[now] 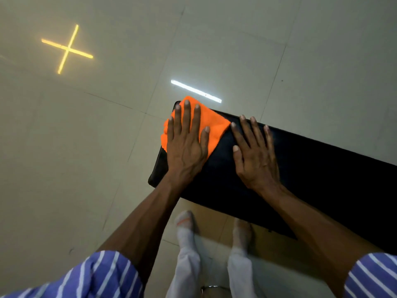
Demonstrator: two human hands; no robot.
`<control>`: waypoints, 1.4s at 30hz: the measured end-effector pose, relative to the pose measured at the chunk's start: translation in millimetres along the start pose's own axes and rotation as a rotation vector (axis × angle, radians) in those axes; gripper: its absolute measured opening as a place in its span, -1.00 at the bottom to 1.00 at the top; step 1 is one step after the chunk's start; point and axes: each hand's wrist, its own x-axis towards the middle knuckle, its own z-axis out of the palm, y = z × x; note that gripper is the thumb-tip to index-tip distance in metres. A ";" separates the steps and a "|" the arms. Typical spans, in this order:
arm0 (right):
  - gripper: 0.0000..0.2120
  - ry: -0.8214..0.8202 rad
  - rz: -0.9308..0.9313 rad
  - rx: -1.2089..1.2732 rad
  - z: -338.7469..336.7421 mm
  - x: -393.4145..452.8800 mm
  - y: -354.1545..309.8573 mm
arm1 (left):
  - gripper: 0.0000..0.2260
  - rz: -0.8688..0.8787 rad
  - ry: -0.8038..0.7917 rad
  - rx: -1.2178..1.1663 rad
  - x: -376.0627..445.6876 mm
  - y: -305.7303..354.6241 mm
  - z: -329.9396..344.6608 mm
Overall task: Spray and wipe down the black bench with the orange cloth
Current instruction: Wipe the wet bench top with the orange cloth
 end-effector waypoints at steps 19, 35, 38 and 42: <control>-0.40 0.016 -0.009 -0.046 3.1 -4.0 -0.8 | -0.42 -0.203 0.054 -0.018 -31.2 2.7 8.0; -0.40 -0.034 -0.014 -0.060 -1.0 -5.6 0.0 | -0.42 -0.225 0.088 -0.063 -27.3 5.5 12.5; -0.39 -0.086 -0.033 -0.030 -11.2 -3.1 -3.1 | -0.43 -0.265 0.139 -0.040 -85.6 3.8 17.4; -0.42 -0.143 -0.144 -0.003 -18.4 -6.2 -1.7 | -0.42 -0.395 0.156 -0.099 -132.6 5.6 24.0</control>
